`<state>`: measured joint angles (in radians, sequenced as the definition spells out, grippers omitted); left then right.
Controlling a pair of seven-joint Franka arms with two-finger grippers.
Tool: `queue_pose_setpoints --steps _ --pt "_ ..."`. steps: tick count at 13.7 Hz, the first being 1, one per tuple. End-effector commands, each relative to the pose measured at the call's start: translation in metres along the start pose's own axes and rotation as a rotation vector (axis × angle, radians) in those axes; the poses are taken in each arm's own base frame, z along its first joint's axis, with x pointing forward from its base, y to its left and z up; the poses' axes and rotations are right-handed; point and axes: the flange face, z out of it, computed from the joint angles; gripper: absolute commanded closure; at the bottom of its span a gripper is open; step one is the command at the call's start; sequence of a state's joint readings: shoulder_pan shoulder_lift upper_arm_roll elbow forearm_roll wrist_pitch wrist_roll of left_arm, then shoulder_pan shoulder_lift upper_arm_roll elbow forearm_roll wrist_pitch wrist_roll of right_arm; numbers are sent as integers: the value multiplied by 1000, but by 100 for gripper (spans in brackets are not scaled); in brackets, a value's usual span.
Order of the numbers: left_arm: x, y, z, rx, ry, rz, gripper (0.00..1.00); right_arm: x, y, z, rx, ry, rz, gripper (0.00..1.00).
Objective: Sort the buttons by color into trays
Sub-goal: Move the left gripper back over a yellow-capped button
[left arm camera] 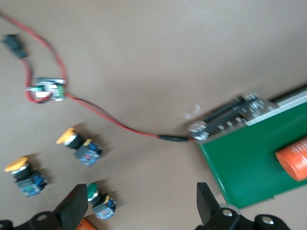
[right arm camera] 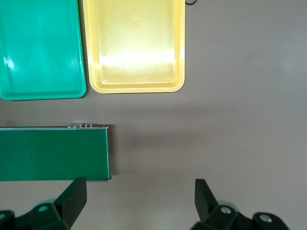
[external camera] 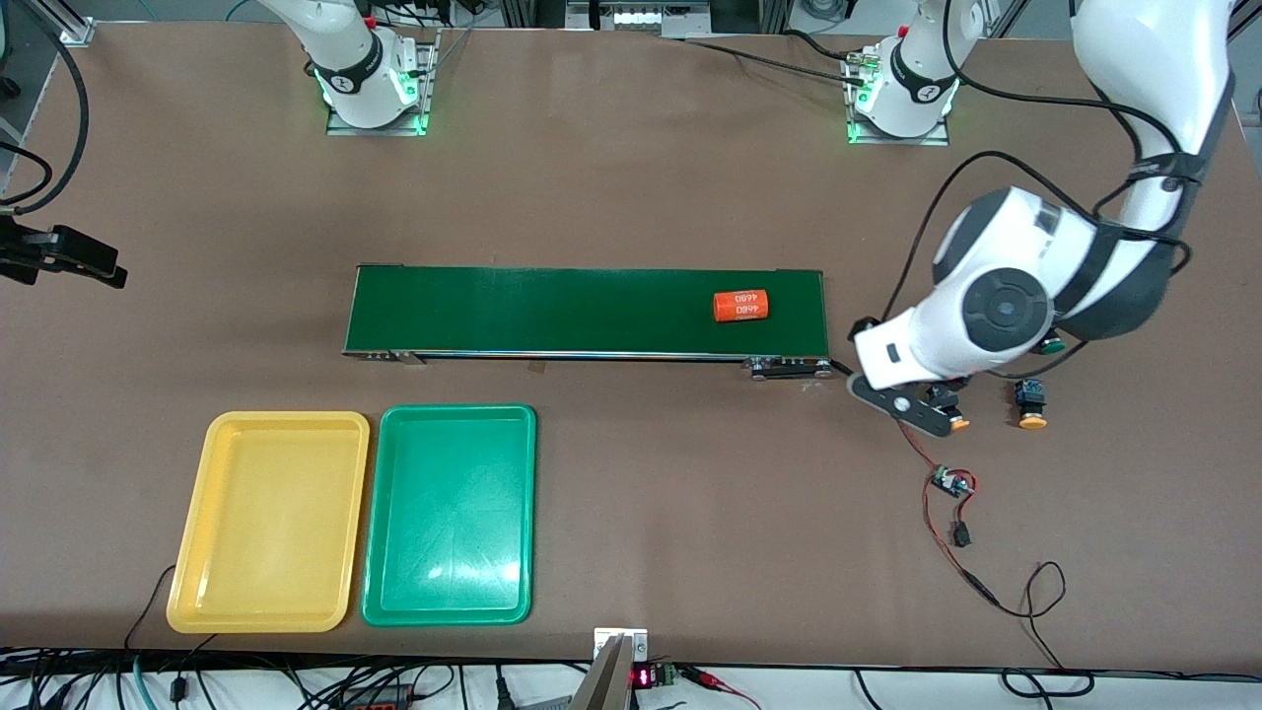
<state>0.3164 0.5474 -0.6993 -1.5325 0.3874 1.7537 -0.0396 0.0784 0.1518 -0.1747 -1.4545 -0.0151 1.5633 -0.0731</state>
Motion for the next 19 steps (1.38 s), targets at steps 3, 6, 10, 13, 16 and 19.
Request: queue_pose_setpoints --steps 3,6,10,13,16,19 --pt "3 -78 1 -2 10 -152 0 -4 4 -1 15 10 20 0" --pt "-2 -102 42 -3 -57 -189 0 -3 5 0 15 11 23 0" --pt "-9 -129 101 -35 -68 -394 0 -1 3 -1 13 28 19 0" --pt "-15 -126 138 -55 -30 -522 3 -2 4 2 12 22 20 0" --pt "-24 -133 177 -93 63 -545 3 -1 2 2 12 22 15 0" --pt "-44 -138 209 -123 89 -565 3 -1 2 2 12 25 15 0"
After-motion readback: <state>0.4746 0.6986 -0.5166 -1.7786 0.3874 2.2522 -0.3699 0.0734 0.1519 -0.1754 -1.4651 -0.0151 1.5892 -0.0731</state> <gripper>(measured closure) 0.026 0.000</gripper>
